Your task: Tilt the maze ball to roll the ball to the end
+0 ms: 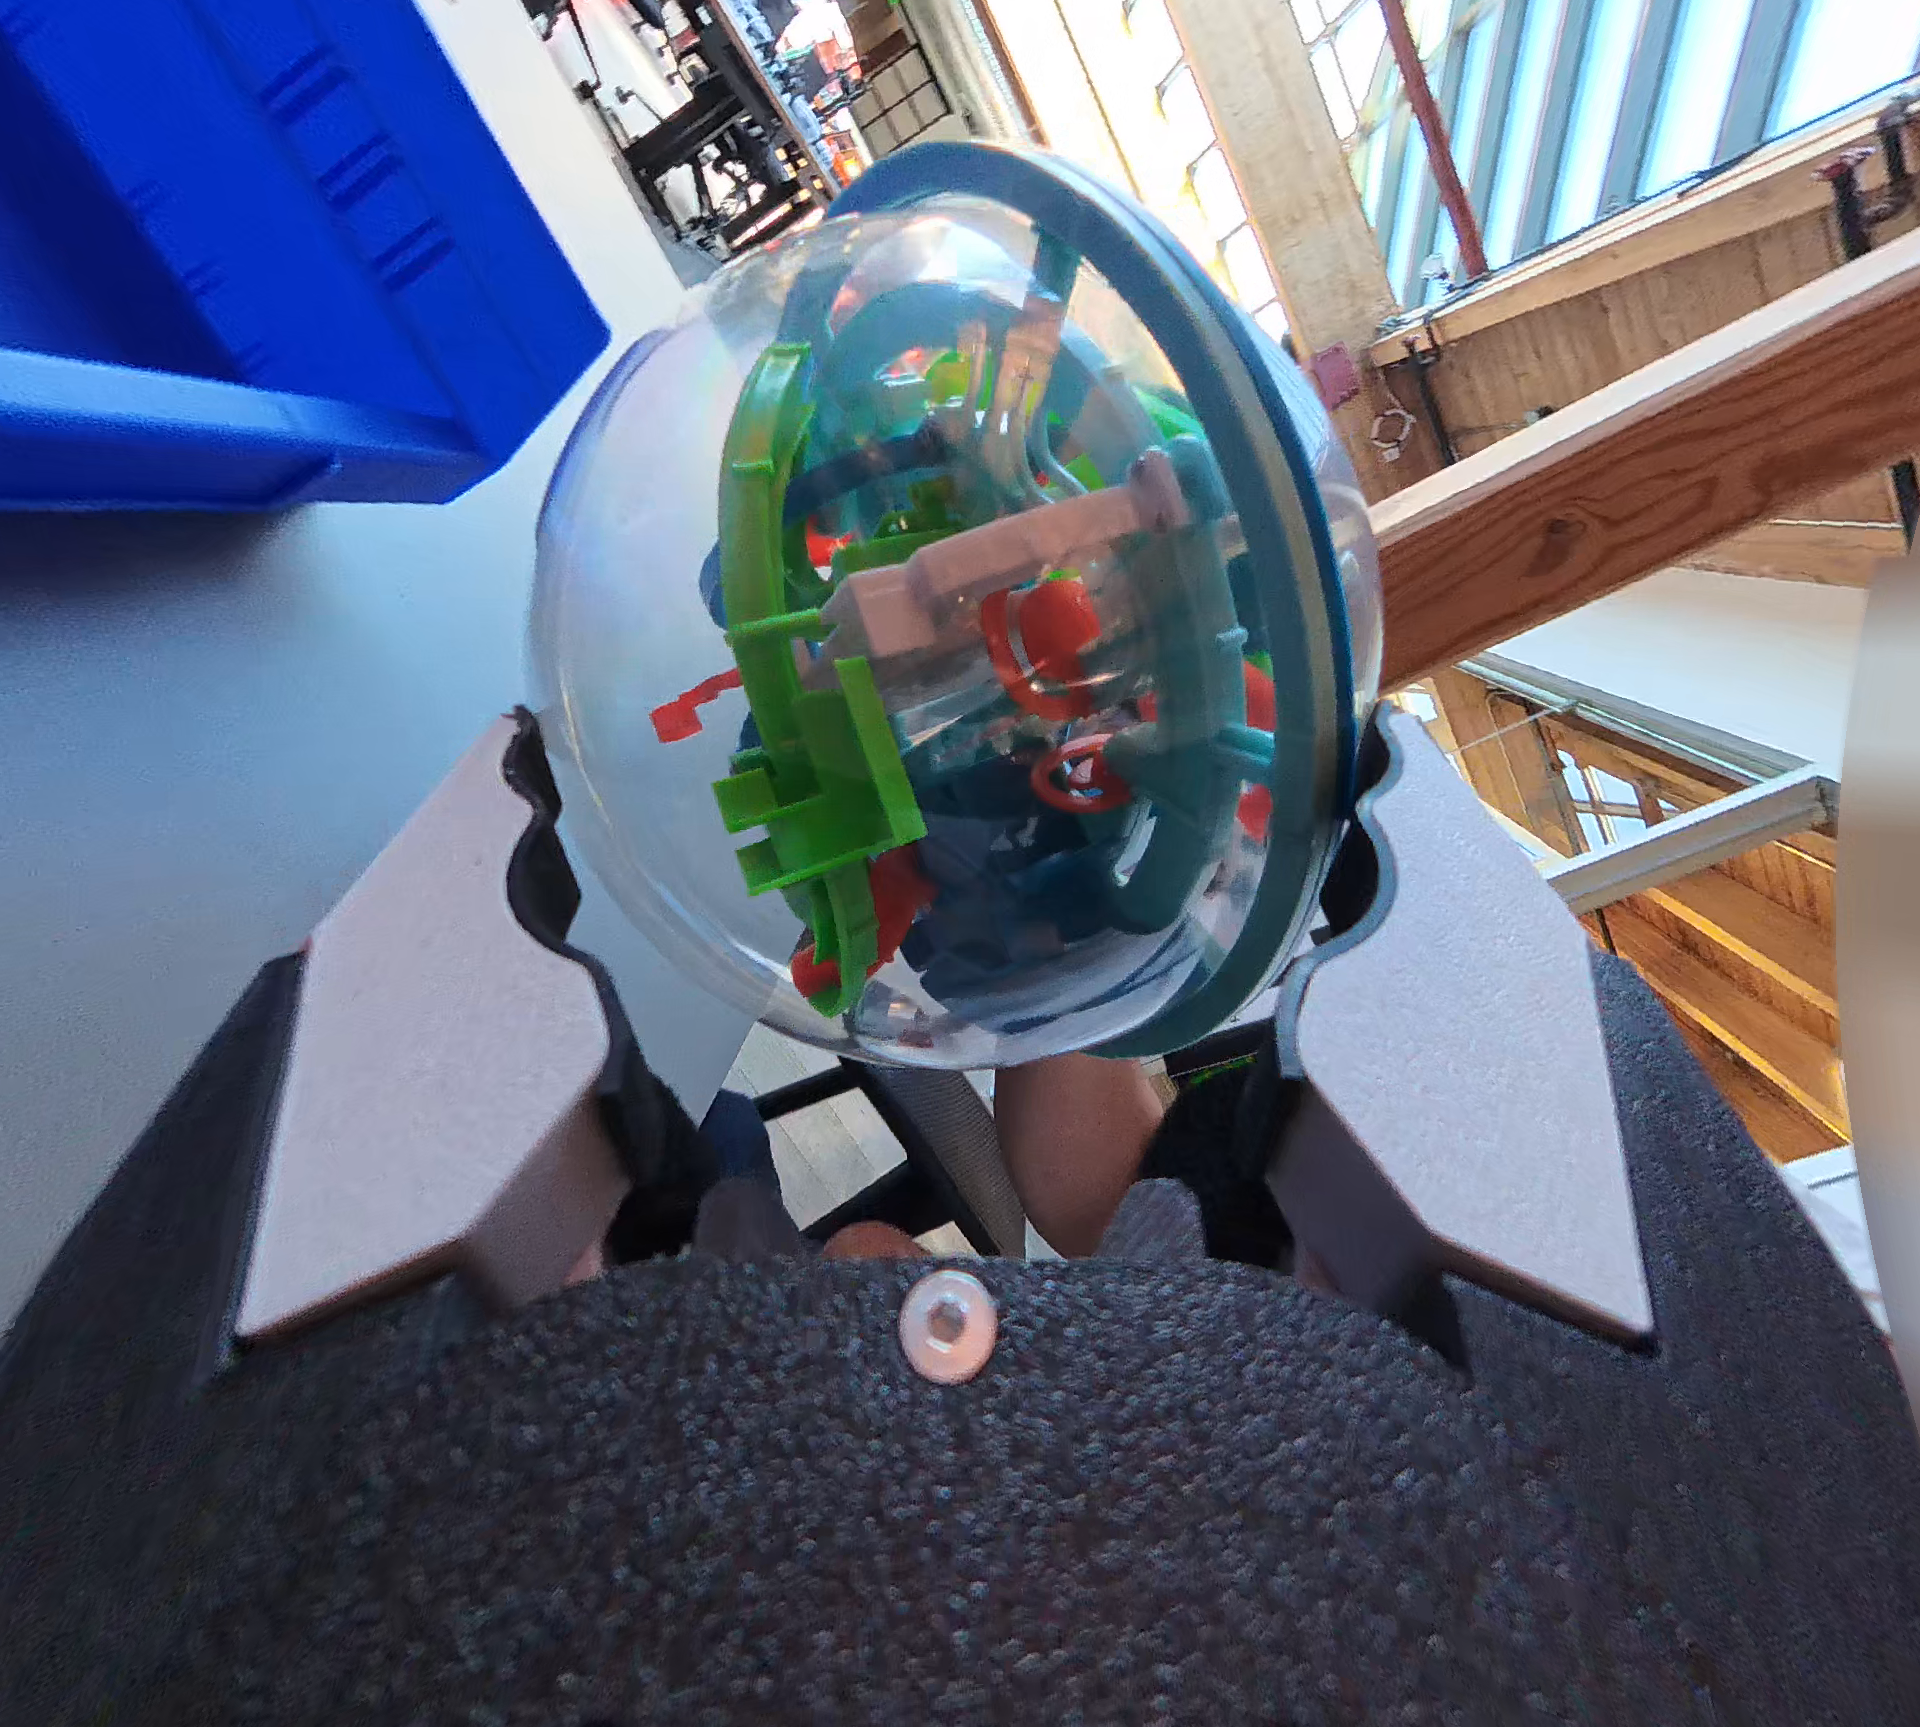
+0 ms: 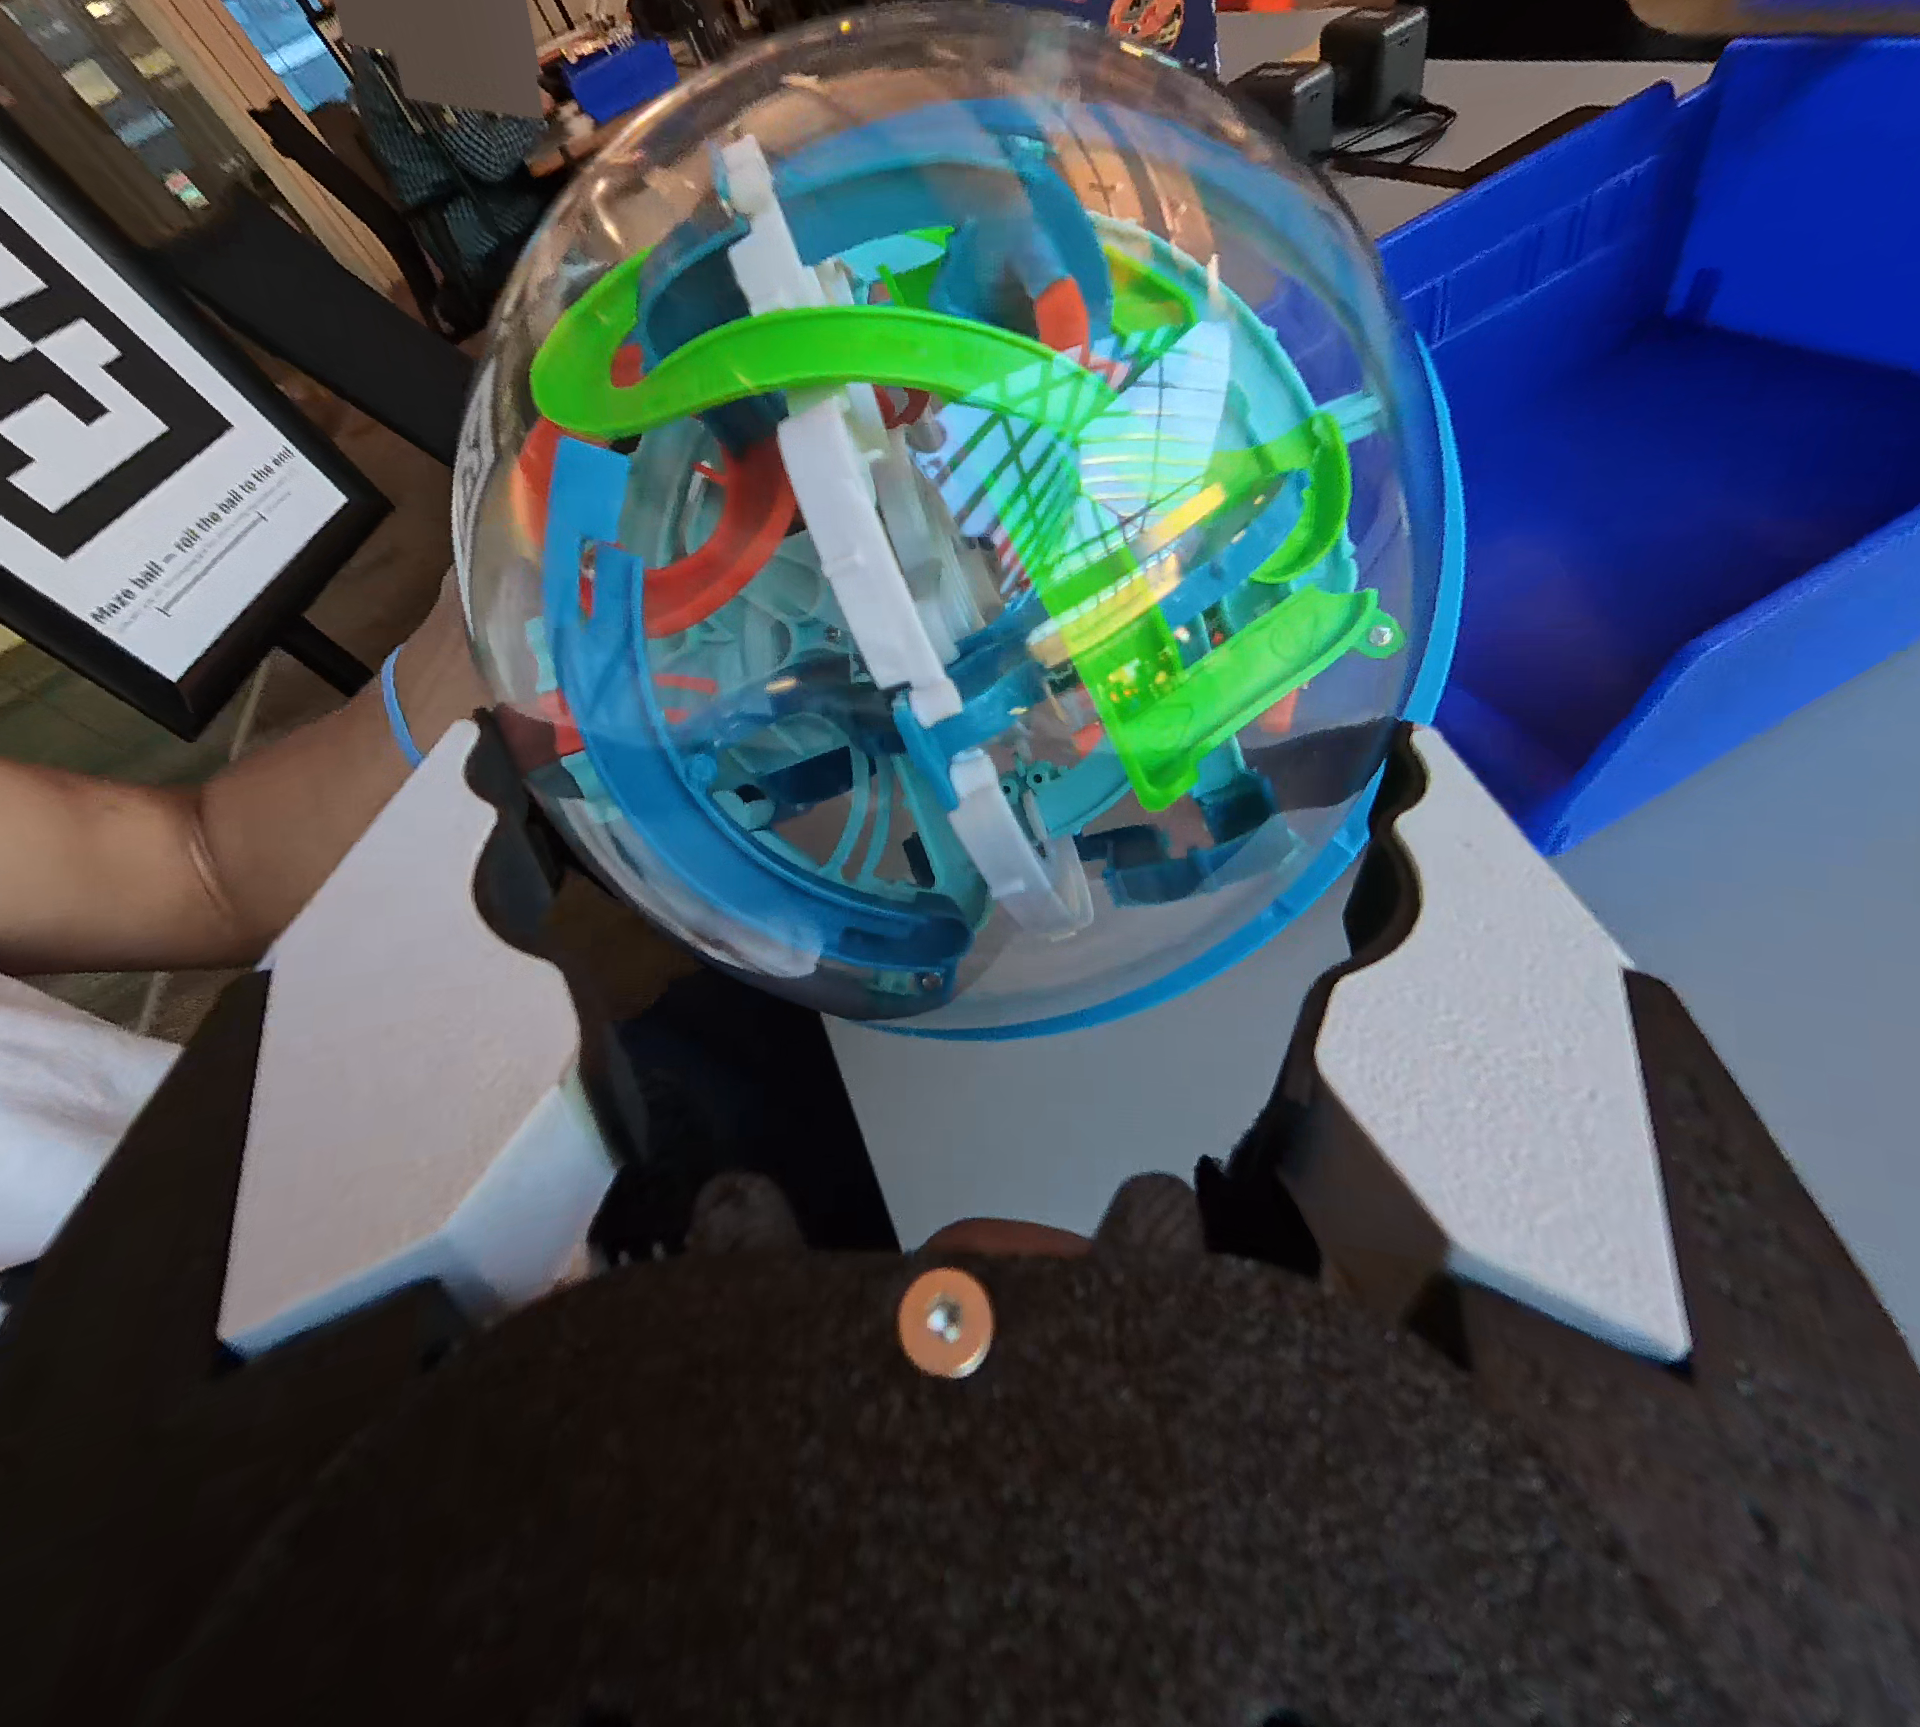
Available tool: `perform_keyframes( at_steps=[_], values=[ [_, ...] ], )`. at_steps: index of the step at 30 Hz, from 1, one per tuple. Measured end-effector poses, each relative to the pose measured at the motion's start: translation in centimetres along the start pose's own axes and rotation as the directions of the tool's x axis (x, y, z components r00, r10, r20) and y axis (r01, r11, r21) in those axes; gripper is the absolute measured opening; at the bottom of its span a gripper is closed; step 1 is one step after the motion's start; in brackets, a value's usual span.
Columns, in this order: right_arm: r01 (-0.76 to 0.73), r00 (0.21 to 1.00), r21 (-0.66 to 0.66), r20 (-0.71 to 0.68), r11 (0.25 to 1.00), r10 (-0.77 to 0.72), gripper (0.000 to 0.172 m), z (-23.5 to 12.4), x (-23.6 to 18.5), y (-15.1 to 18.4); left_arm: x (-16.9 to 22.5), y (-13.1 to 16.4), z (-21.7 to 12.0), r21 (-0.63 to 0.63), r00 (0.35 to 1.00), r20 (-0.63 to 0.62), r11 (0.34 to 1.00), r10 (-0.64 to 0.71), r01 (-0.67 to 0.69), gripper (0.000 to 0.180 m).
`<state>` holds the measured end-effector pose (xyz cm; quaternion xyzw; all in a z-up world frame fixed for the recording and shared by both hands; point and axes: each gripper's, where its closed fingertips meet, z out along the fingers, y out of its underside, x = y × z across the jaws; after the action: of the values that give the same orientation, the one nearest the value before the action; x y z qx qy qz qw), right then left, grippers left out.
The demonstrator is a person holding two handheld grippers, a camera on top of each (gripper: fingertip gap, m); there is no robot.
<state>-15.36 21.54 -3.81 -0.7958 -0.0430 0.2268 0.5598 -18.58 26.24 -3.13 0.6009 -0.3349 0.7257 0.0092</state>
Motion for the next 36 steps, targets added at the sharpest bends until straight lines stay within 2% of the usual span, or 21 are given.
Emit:
perform_keyframes(
  at_steps=[9,14,18,22,24,29,34,36],
  values=[
    [-0.188,0.978,0.028,0.101,0.982,0.184,0.154,0.7,0.9,3.1,-2.3,1.3,0.1,-0.042,0.98,0.18,0.995,-0.084,0.093,0.146],
    [-0.238,0.968,0.029,0.094,0.971,0.234,0.154,0.7,1.1,3.7,-3.2,2.1,0.2,-0.066,0.974,0.165,0.983,-0.157,0.17,0.145],
    [-0.235,0.97,-0.031,0.051,0.972,0.236,0.154,0.4,0.8,5.5,-3.8,3.3,0.5,-0.124,0.981,0.158,0.983,-0.115,0.135,0.146],
    [-0.285,0.957,-0.036,0.04,0.958,0.287,0.154,0.4,1.2,7.2,-5.0,4.1,0.9,-0.134,0.974,0.173,0.977,-0.144,0.168,0.146],
    [-0.295,0.955,0.003,0.044,0.955,0.295,0.154,0.2,1.4,6.9,-5.1,4.1,1.0,-0.135,0.972,0.162,0.972,-0.17,0.193,0.146],
    [-0.328,0.943,0.006,0.056,0.945,0.327,0.154,0.1,1.8,6.5,-5.4,3.9,1.2,-0.117,0.96,0.178,0.964,-0.218,0.241,0.146],
    [-0.316,0.946,-0.011,0.075,0.949,0.316,0.154,0.5,2.1,6.4,-5.4,3.4,1.0,-0.113,0.964,0.175,0.968,-0.202,0.224,0.146],
    [-0.304,0.949,-0.027,0.076,0.952,0.305,0.154,0.8,2.2,6.2,-5.5,2.8,0.5,-0.107,0.972,0.176,0.979,-0.155,0.176,0.143]
  ],
)
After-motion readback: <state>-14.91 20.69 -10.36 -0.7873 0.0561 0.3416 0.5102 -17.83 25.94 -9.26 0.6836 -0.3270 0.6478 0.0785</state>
